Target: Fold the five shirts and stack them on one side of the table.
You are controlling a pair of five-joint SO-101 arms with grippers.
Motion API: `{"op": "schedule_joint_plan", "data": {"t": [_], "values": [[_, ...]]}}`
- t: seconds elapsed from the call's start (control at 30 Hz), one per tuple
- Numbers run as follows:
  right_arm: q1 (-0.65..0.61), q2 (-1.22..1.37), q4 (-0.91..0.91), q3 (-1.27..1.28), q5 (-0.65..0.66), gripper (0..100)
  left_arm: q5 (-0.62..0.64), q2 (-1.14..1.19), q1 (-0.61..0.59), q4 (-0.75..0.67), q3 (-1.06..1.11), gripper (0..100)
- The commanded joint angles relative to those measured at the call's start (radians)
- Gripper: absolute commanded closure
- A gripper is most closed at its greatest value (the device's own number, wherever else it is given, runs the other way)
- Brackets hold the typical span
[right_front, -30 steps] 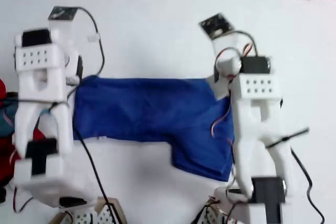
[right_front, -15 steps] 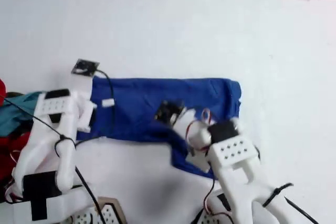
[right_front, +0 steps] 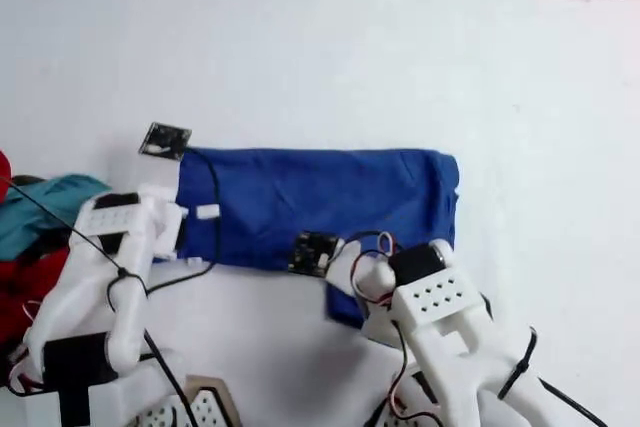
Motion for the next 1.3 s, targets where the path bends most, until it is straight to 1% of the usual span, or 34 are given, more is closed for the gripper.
{"op": "schedule_joint_plan", "data": {"t": [0.0,0.07,0.23,0.33,0.6,0.7,0.77,0.8,0.87,0.9,0.93,1.03,1.17,1.27], "values": [[-0.005,-0.027,-0.025,0.023,0.040,77.6,-0.008,-0.021,0.003,-0.026,0.002,98],[-0.001,-0.027,-0.039,0.041,0.058,77.6,-0.008,-0.021,0.003,-0.026,0.002,98],[-0.005,-0.025,-0.058,0.061,0.058,77.6,-0.006,-0.021,0.003,-0.028,0.002,98],[-0.005,-0.005,-0.105,0.097,0.058,77.6,-0.006,-0.021,0.003,-0.028,0.002,98],[-0.005,0.285,-0.263,0.098,0.058,77.6,-0.008,-0.021,0.003,-0.029,0.002,98],[-0.001,0.351,-0.271,0.064,0.055,77.7,-0.008,-0.021,0.003,-0.029,0.004,98],[-0.001,0.366,-0.269,0.055,0.055,81.2,-0.008,-0.021,0.003,-0.029,0.004,98],[-0.001,0.367,-0.271,0.054,0.055,85.4,-0.009,-0.021,0.003,-0.029,0.004,98],[0.001,0.367,-0.271,0.051,0.052,97.8,-0.009,-0.021,0.003,-0.029,0.004,98],[0.001,0.367,-0.271,0.049,0.051,98.9,-0.009,-0.021,0.003,-0.029,0.004,98],[0.005,0.367,-0.271,0.049,0.051,96.1,-0.009,-0.021,0.003,-0.029,0.004,98],[0.030,0.367,-0.268,0.038,0.055,98.4,-0.009,-0.021,0.003,-0.029,0.004,98],[0.065,0.367,-0.262,0.011,0.057,98.1,-0.009,-0.021,0.003,-0.029,0.004,98],[0.073,0.367,-0.205,-0.040,0.057,98.1,-0.009,-0.021,0.003,-0.029,0.004,98]]}}
